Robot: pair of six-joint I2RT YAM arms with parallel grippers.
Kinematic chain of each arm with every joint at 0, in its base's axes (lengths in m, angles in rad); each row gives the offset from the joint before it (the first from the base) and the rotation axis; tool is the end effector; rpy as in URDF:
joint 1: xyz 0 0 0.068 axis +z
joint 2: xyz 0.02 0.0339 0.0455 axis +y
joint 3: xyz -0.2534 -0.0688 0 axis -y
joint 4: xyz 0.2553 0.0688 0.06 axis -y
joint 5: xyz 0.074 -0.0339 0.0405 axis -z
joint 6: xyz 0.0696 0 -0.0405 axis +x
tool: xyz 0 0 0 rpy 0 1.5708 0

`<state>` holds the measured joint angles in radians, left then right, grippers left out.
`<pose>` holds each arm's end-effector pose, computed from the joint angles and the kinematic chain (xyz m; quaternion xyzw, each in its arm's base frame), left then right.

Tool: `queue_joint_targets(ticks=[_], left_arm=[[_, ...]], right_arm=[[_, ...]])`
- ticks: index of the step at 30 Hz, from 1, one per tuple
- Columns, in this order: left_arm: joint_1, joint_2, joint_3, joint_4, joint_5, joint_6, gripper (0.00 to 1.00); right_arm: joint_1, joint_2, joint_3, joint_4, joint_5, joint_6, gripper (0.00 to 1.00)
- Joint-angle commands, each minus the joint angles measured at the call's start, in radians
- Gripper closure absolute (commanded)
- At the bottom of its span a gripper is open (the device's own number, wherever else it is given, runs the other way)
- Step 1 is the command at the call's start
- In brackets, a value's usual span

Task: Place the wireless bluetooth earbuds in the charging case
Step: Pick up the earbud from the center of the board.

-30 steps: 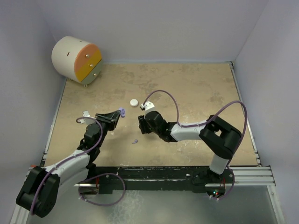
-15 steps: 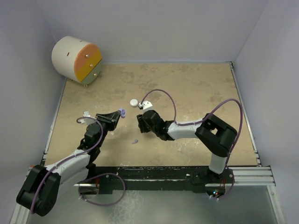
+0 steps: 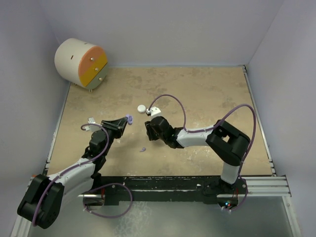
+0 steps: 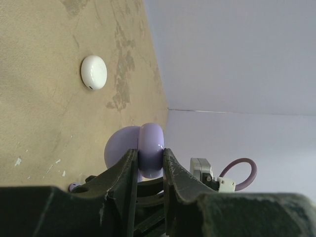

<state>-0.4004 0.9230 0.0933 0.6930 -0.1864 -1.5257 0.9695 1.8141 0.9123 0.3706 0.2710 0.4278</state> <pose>0.2120 -0.0757 0.1483 -0.4521 0.6022 -0.4971 0.4312 0.2462 0.3260 0.1249 -0.1654 0.8466 0.2268 0.4523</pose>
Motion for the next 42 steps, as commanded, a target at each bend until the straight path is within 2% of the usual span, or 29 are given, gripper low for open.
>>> queue_joint_targets(ticks=[1, 14, 25, 29, 36, 42], left_arm=[[0.006, -0.002, 0.022, 0.048, 0.007, 0.011, 1.00], [0.005, -0.005, 0.019, 0.048, 0.005, 0.010, 1.00], [0.006, -0.002, 0.018, 0.051, 0.005, 0.009, 1.00], [0.005, 0.001, 0.018, 0.053, 0.005, 0.009, 1.00], [0.005, 0.015, 0.021, 0.066, 0.009, 0.005, 1.00], [0.006, 0.106, 0.067, 0.082, 0.065, -0.021, 1.00]], right_arm=[[0.000, 0.010, 0.024, -0.004, 0.013, 0.014, 0.58], [0.000, 0.023, 0.017, -0.012, -0.003, 0.014, 0.62], [0.001, 0.020, 0.014, -0.028, -0.001, 0.014, 0.70], [0.003, 0.017, 0.016, -0.033, 0.002, 0.015, 0.78], [0.003, -0.010, 0.030, -0.040, 0.016, 0.013, 0.85], [0.003, -0.102, 0.057, 0.015, 0.070, -0.045, 0.94]])
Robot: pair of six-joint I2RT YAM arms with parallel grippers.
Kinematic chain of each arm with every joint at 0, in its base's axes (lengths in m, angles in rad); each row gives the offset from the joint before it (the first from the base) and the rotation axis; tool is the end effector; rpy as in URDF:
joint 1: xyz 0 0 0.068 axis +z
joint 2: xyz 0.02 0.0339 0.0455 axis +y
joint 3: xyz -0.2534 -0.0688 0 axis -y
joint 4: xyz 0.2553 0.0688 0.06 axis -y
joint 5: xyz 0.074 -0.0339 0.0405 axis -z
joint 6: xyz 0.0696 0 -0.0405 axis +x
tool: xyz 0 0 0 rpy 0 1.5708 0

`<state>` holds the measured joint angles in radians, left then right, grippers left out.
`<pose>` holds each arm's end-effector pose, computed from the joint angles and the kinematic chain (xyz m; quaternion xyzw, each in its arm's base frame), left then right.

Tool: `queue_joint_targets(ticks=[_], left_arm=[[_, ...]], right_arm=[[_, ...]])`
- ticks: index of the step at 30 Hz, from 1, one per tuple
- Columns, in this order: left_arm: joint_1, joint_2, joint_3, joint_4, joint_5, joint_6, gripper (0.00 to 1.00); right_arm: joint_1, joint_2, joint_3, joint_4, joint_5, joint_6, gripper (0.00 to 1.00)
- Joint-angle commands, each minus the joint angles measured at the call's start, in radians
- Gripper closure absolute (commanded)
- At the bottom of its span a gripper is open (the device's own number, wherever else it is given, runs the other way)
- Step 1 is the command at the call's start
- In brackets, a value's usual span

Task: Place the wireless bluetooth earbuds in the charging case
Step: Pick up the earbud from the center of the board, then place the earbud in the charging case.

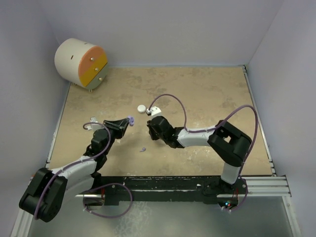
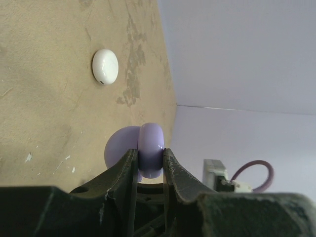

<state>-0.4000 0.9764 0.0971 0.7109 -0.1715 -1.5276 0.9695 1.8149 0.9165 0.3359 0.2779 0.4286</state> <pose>0.2143 -0.0777 0.1411 -0.4535 0.6139 -0.4906 0.4204 0.2457 0.3243 0.1219 -0.1672 0.8535 0.2150 0.4442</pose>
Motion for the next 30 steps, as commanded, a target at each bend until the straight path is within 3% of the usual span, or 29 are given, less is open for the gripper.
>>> queue_joint_targets(ticks=[1, 6, 12, 18, 23, 30], left_arm=[[0.005, 0.073, 0.072, 0.074, 0.061, -0.025, 1.00], [0.004, 0.148, 0.115, 0.132, 0.102, -0.072, 1.00], [0.004, 0.176, 0.157, 0.141, 0.116, -0.098, 1.00], [0.004, 0.201, 0.188, 0.161, 0.144, -0.118, 1.00], [0.002, 0.228, 0.189, 0.200, 0.165, -0.137, 1.00], [0.002, 0.269, 0.210, 0.232, 0.200, -0.143, 1.00]], right_arm=[[0.003, -0.122, 0.054, 0.065, 0.082, -0.062, 0.96], [0.003, -0.207, 0.038, 0.184, 0.189, -0.162, 1.00], [0.002, -0.278, -0.017, 0.447, 0.302, -0.317, 1.00], [0.001, -0.336, -0.169, 0.795, 0.255, -0.509, 1.00], [0.001, -0.324, -0.206, 0.902, 0.234, -0.640, 1.00], [0.003, -0.267, -0.289, 1.204, 0.200, -0.862, 1.00]])
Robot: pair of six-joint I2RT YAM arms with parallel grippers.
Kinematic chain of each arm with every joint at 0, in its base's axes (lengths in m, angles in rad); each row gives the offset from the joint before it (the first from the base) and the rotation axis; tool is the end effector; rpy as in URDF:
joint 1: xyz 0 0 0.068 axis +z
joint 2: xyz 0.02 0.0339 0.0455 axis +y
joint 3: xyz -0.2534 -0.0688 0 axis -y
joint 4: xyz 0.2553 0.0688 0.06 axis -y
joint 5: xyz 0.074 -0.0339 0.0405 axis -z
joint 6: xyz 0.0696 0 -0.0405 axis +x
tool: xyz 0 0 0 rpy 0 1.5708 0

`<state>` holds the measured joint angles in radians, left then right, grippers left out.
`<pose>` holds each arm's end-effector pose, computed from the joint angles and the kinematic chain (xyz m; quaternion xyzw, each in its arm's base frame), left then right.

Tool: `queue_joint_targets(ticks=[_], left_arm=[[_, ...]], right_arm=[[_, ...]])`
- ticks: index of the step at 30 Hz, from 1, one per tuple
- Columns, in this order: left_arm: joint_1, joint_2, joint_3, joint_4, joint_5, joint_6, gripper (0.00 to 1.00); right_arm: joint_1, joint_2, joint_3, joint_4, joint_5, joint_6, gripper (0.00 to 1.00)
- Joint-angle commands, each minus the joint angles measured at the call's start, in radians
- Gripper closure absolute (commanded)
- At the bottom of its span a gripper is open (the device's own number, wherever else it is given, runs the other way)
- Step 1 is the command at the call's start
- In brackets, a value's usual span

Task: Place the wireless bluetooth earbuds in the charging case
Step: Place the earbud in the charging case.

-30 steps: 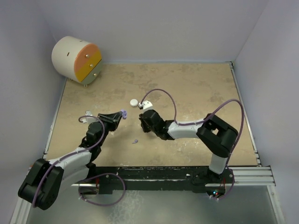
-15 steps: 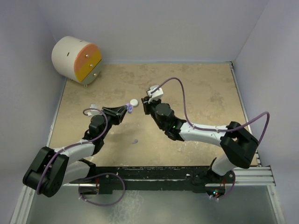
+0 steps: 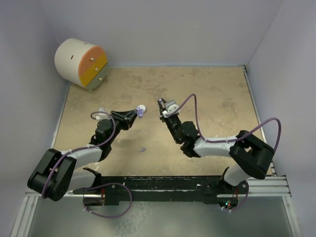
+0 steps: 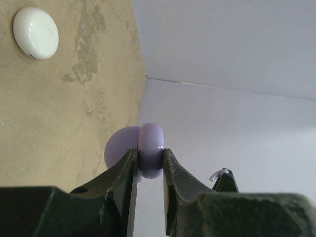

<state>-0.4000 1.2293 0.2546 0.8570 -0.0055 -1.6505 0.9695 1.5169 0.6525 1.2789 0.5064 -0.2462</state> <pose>0.2495 -0.1051 0.1578 -0.4390 0.6050 -0.5668 0.3464 0.2208 0.2622 0.2656 -0.1299 0.5541 0.1588 0.8068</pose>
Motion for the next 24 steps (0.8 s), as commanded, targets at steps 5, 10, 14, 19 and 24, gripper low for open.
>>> queue_joint_targets(ticks=[5, 10, 14, 19, 24], left_arm=[[0.002, 0.052, 0.080, 0.094, 0.058, -0.020, 1.00], [-0.006, 0.071, 0.096, 0.096, 0.065, -0.020, 1.00], [-0.012, 0.080, 0.109, 0.094, 0.071, -0.020, 1.00], [-0.022, 0.082, 0.118, 0.094, 0.080, -0.020, 1.00], [-0.026, 0.075, 0.121, 0.094, 0.090, -0.021, 1.00]], right_arm=[[0.002, 0.054, -0.067, 0.398, -0.121, -0.291, 1.00], [0.003, 0.078, -0.093, 0.490, -0.239, -0.376, 1.00], [0.002, 0.098, -0.090, 0.497, -0.330, -0.410, 1.00], [0.003, 0.126, -0.064, 0.475, -0.387, -0.430, 1.00], [0.003, 0.158, -0.037, 0.465, -0.408, -0.464, 1.00]])
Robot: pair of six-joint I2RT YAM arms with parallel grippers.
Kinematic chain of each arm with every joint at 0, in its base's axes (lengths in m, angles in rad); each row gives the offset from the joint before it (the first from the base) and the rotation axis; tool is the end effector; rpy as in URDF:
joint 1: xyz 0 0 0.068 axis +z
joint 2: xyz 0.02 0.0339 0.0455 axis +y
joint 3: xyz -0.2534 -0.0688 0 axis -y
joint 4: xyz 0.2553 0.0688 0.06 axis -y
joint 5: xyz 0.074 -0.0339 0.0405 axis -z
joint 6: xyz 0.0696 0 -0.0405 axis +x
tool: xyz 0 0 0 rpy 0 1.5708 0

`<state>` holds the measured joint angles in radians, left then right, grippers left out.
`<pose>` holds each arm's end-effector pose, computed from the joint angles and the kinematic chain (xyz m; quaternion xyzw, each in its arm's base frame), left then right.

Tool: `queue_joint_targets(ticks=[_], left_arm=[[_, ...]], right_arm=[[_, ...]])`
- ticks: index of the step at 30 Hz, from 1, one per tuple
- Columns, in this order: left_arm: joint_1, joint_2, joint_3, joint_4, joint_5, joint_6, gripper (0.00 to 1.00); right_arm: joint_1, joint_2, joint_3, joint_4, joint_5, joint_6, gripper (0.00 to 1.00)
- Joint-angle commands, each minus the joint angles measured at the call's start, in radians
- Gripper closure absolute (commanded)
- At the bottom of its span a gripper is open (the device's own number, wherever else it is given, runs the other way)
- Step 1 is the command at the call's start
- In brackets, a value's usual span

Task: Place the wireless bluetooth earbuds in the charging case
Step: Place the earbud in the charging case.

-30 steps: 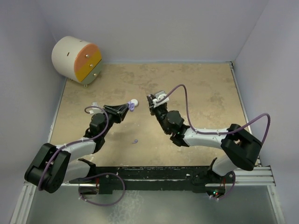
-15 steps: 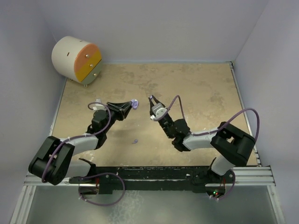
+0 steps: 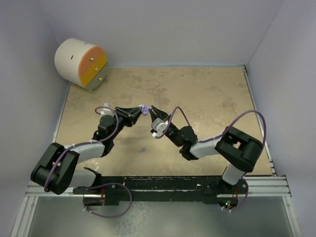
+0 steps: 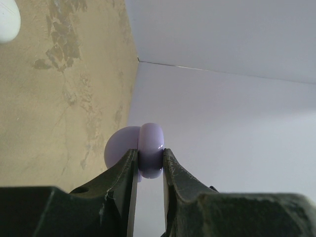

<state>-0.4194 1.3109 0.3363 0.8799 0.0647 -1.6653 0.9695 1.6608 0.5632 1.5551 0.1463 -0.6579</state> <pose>0.2637 -0.1225 0.1673 -0.4137 0.6132 -0.5928 0.3184 0.2011 0.2752 0.2291 -0.3404 0.4070 0.0932 0.8425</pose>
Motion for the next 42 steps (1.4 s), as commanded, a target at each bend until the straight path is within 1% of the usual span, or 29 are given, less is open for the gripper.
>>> queue_joint_targets(ticks=[1, 10, 20, 42], left_arm=[[-0.008, -0.007, 0.041, 0.072, 0.023, -0.004, 1.00], [-0.007, -0.012, 0.041, 0.079, 0.038, 0.004, 1.00], [-0.009, -0.017, 0.044, 0.077, 0.046, 0.006, 1.00], [-0.010, -0.047, 0.041, 0.059, 0.055, 0.010, 1.00]], right_arm=[[0.002, 0.020, 0.061, 0.185, -0.047, -0.058, 1.00], [0.003, 0.073, 0.094, 0.158, -0.028, -0.098, 1.00], [0.003, 0.102, 0.099, 0.177, -0.028, -0.144, 1.00], [0.001, 0.158, 0.129, 0.175, -0.027, -0.159, 1.00]])
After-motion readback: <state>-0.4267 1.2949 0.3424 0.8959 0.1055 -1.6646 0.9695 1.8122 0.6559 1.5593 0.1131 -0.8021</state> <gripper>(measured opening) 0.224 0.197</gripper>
